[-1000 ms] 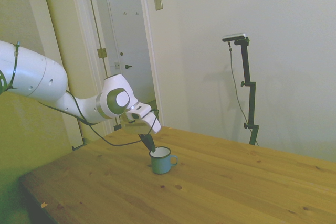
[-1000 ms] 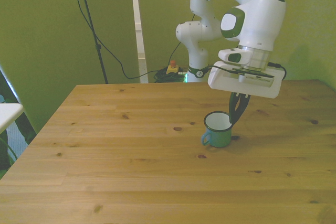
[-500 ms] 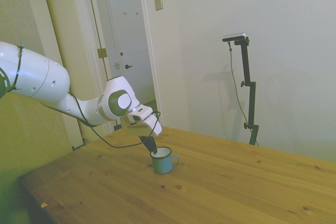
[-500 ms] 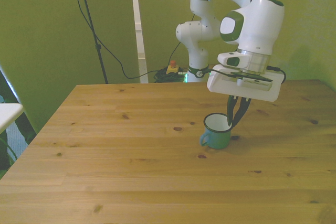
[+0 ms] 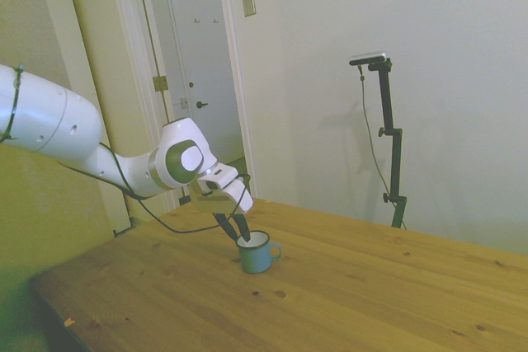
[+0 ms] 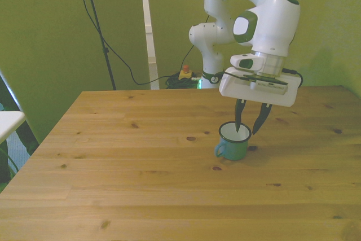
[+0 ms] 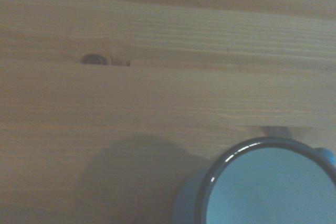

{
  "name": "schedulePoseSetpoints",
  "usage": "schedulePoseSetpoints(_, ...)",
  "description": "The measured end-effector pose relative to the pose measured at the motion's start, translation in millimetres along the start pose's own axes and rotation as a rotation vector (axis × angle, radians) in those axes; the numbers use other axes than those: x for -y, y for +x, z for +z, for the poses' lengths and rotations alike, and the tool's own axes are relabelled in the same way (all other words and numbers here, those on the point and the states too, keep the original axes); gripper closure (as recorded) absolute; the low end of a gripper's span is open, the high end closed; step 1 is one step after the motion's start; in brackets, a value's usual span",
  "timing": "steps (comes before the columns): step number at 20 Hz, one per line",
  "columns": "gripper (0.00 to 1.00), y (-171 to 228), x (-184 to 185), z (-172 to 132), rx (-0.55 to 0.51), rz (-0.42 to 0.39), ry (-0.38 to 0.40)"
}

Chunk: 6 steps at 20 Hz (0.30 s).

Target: Flip the mug upright

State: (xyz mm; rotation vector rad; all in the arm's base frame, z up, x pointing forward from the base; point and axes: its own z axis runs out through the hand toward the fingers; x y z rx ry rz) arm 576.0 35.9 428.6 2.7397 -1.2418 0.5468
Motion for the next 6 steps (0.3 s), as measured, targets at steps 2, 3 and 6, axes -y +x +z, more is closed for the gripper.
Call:
schedulePoseSetpoints(2, 0.00, -5.6, -5.4, -21.5, -0.012, -0.005, 0.024)
schedulePoseSetpoints(3, 0.00, -11.3, -8.6, -32.4, -0.013, -0.008, 0.038)
schedulePoseSetpoints(6, 0.00, -40.2, -21.2, -63.5, -0.024, -0.036, 0.071)
